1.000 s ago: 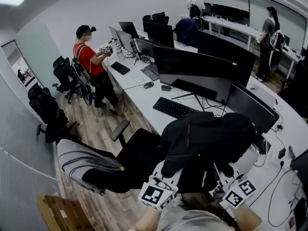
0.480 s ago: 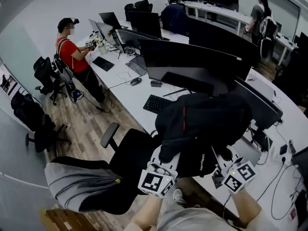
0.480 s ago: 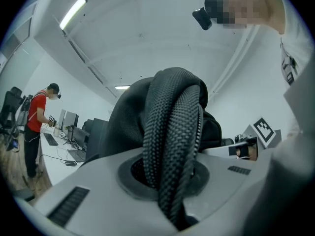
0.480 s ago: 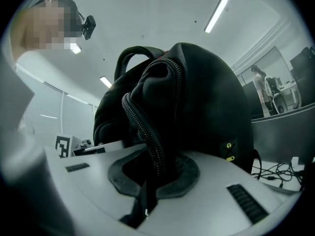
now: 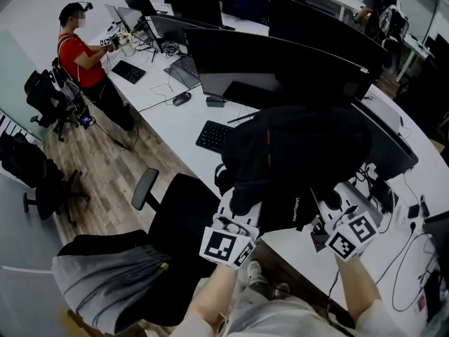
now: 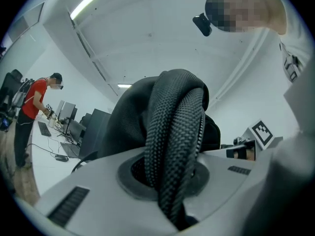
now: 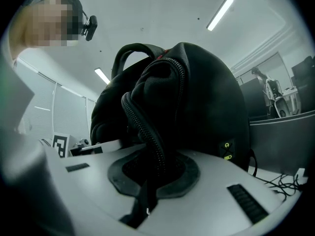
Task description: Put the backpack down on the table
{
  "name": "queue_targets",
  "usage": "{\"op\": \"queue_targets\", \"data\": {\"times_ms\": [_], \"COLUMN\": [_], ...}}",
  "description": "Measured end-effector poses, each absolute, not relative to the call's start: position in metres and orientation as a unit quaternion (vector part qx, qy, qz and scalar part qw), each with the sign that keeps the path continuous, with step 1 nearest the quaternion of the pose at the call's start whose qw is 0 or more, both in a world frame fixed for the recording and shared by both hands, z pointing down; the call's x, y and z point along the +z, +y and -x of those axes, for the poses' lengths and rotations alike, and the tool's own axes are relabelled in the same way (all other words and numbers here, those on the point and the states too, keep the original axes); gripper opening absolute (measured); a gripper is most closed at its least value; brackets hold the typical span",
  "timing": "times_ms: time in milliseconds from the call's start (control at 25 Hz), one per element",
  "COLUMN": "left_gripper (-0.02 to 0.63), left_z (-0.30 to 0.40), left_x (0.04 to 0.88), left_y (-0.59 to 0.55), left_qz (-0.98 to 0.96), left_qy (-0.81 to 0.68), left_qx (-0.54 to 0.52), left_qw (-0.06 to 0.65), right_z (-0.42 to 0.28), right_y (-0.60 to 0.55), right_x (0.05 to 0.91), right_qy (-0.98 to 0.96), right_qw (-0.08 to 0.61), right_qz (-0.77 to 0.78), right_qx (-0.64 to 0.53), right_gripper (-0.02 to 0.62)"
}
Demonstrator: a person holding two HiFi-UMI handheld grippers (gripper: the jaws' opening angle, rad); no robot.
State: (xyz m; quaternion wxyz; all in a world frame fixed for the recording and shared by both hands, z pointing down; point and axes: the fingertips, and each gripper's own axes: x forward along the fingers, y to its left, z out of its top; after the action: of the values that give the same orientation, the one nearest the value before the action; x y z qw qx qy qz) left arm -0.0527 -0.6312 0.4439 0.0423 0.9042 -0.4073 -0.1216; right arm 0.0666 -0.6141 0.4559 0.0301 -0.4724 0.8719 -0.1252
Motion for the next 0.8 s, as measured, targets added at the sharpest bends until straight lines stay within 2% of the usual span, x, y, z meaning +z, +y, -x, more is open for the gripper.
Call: {"op": "queue_targets", "data": {"times_ms": [360,800], "left_gripper": [0.031,0.035], "left_z": [0.053,0.083], "left_x": [0.477,0.51], "left_y": [-0.661,-0.656], "left_qz": [-0.905,-0.89], "left_qy": [-0.412,-0.439], "left_qx": [-0.102,-0.115], "left_qw": [0.03,0.037], "right_z": [-0.065,-0.036], "right_y": [-0.641,-0.635], "right_x": [0.487,0.507], "right_qy": [0.857,0.866], "right_qw": [0.043,0.031], "right_qz": [0.494,0.49], "right_qx": [-0.141,-0.089], "right_gripper": [0.029,0.032]}}
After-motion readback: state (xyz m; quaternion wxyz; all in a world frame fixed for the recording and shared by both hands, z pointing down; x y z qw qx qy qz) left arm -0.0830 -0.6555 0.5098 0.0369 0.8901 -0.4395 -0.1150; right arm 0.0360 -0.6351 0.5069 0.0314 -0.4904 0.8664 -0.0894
